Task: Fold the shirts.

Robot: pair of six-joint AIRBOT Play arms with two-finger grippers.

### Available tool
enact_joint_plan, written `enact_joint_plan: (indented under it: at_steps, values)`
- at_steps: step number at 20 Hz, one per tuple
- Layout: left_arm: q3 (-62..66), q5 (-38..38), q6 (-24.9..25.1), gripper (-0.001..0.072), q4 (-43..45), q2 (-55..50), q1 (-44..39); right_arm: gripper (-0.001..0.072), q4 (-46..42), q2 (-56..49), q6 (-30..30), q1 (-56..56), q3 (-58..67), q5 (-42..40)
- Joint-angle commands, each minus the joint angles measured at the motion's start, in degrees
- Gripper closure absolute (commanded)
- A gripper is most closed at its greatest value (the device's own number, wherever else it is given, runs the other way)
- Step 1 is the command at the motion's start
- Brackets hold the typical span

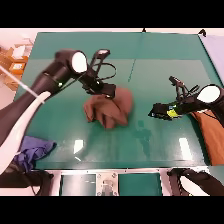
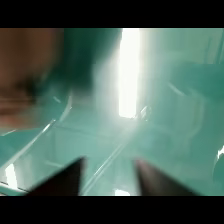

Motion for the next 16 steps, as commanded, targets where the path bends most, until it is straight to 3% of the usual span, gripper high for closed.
enact_joint_plan:
  at_steps: [1, 5, 8, 11, 16]
  values:
    - [3.91, -2.05, 2.23, -0.0012, -4.37, -3.61, 4.48, 0.0208, 0.0, 0.02, -0.2, -3.82, 0.17, 0.85]
    - [7.72, -9.49, 2.58, -0.0011, -3.41, -3.89, 18.56, 0.0209, 0.07, -0.02, -0.17, -2.73, -3.76, 0.22]
    - [2.86, -5.97, 4.52, -0.0011, -3.98, -3.93, 23.91, 0.0209, 4.26, -0.04, -0.13, 2.16, -11.54, -4.26]
    - [-2.08, 3.06, 9.62, -0.0011, -10.78, -6.54, 24.15, 0.0209, 11.98, -0.68, -0.15, 10.75, -18.43, -16.13]
    - [-3.23, 3.52, 16.68, -0.001, -25.18, -16.17, 24.11, 0.021, 20.94, -7.67, -0.15, 24.04, -18.69, -34.23]
